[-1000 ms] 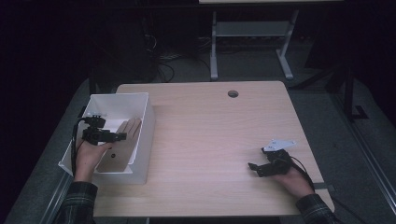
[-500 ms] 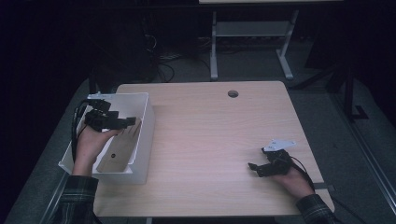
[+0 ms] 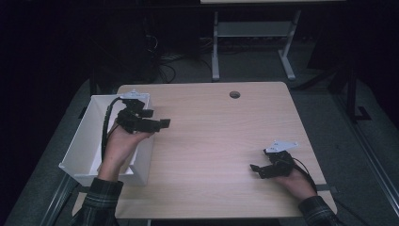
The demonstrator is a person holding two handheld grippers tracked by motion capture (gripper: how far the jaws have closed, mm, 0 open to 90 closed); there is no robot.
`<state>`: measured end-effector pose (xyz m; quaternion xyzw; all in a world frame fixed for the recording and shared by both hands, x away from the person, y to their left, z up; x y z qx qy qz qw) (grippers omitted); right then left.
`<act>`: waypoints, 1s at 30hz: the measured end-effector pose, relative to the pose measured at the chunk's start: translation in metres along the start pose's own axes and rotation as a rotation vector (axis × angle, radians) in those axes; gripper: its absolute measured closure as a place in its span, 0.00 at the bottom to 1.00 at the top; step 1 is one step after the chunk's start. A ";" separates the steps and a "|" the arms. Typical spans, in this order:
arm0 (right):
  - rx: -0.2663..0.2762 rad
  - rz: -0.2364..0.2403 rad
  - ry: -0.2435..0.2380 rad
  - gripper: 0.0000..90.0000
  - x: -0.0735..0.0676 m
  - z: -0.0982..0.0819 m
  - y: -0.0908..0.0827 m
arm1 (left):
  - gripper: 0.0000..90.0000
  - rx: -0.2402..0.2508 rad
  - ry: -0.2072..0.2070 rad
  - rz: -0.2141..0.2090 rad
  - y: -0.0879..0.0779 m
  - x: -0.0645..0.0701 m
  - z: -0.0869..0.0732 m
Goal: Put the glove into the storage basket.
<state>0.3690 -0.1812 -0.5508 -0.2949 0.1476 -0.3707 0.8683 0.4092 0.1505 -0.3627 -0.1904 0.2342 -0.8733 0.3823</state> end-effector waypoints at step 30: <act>-0.002 0.000 -0.001 0.15 0.000 0.000 0.000 | 0.20 -0.151 0.230 -0.149 0.116 0.080 -0.097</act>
Point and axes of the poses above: each handheld gripper's, and its own axes: y roughly forward along the jaws, z roughly out of its top, x roughly to its right, the point moved 10 cm from there along y, roughly forward along the jaws, and after that the axes turned 5 degrees about x, right-handed, at the moved point
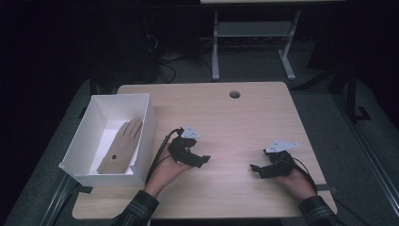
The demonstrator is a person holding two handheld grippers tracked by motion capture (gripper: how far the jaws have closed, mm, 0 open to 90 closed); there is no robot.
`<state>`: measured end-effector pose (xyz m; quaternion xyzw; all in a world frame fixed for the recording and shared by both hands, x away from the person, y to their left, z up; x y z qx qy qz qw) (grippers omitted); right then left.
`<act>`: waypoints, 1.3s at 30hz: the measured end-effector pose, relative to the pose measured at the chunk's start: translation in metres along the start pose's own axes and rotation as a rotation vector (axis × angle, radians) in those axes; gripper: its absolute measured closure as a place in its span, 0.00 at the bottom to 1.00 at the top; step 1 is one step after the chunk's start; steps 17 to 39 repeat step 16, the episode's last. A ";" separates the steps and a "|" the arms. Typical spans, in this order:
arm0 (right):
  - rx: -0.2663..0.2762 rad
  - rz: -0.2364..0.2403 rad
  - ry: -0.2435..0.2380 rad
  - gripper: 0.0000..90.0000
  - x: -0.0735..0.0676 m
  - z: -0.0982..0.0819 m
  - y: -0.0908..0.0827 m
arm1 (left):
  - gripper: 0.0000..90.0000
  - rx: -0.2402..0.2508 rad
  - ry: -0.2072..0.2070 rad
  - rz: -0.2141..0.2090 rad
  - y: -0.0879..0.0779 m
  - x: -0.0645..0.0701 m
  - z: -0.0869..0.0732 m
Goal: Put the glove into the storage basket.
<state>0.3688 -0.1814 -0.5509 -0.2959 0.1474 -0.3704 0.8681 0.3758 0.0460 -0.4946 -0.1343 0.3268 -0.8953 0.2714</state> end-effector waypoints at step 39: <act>0.000 0.000 -0.004 0.15 0.000 0.000 0.000 | 0.20 -0.072 0.015 0.009 0.025 -0.001 -0.034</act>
Point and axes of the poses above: each handheld gripper's, and its own axes: y roughly forward along the jaws, z roughly out of its top, x roughly to its right, the point moved 10 cm from there along y, roughly forward along the jaws, and after that the axes turned 5 degrees about x, right-handed, at the moved point
